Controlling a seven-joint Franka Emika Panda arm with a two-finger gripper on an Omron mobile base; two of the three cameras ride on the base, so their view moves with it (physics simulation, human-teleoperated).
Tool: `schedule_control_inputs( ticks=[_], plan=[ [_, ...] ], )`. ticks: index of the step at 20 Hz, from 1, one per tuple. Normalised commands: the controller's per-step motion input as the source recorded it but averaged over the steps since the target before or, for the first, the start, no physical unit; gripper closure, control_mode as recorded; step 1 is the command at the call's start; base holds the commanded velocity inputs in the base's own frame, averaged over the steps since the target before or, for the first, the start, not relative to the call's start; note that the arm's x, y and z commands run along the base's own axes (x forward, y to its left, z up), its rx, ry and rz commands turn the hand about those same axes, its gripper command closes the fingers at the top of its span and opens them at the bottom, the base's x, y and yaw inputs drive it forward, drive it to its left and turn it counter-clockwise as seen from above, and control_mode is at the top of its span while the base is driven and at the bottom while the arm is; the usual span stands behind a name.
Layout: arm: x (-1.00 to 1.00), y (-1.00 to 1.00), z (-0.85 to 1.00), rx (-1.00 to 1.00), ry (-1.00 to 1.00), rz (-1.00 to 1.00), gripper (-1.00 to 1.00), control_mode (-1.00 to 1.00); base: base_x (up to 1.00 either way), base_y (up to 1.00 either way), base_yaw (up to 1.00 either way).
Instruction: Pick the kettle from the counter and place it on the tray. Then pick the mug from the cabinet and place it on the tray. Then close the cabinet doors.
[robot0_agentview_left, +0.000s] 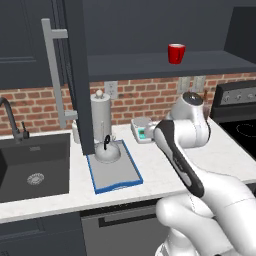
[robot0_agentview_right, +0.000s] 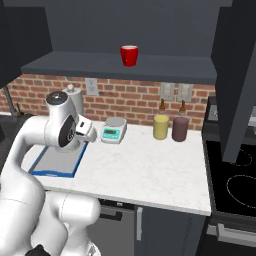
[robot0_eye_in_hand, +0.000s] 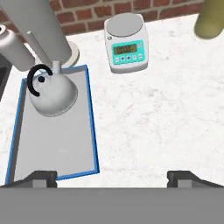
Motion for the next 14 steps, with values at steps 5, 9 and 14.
schedule_control_inputs(
  ticks=[5, 9, 14],
  plan=[
    [-0.50, -0.60, 0.37, -0.08, -0.12, 0.00, -1.00, -1.00, 0.00, 0.00, 0.00],
    [-0.47, -0.56, 0.51, -0.09, -0.16, 0.00, -1.00, -1.00, 0.00, 0.00, 0.00],
    [-0.40, -0.50, 0.62, -0.09, -0.18, 0.00, -1.00, -1.00, 0.00, 0.00, 0.00]
  ],
)
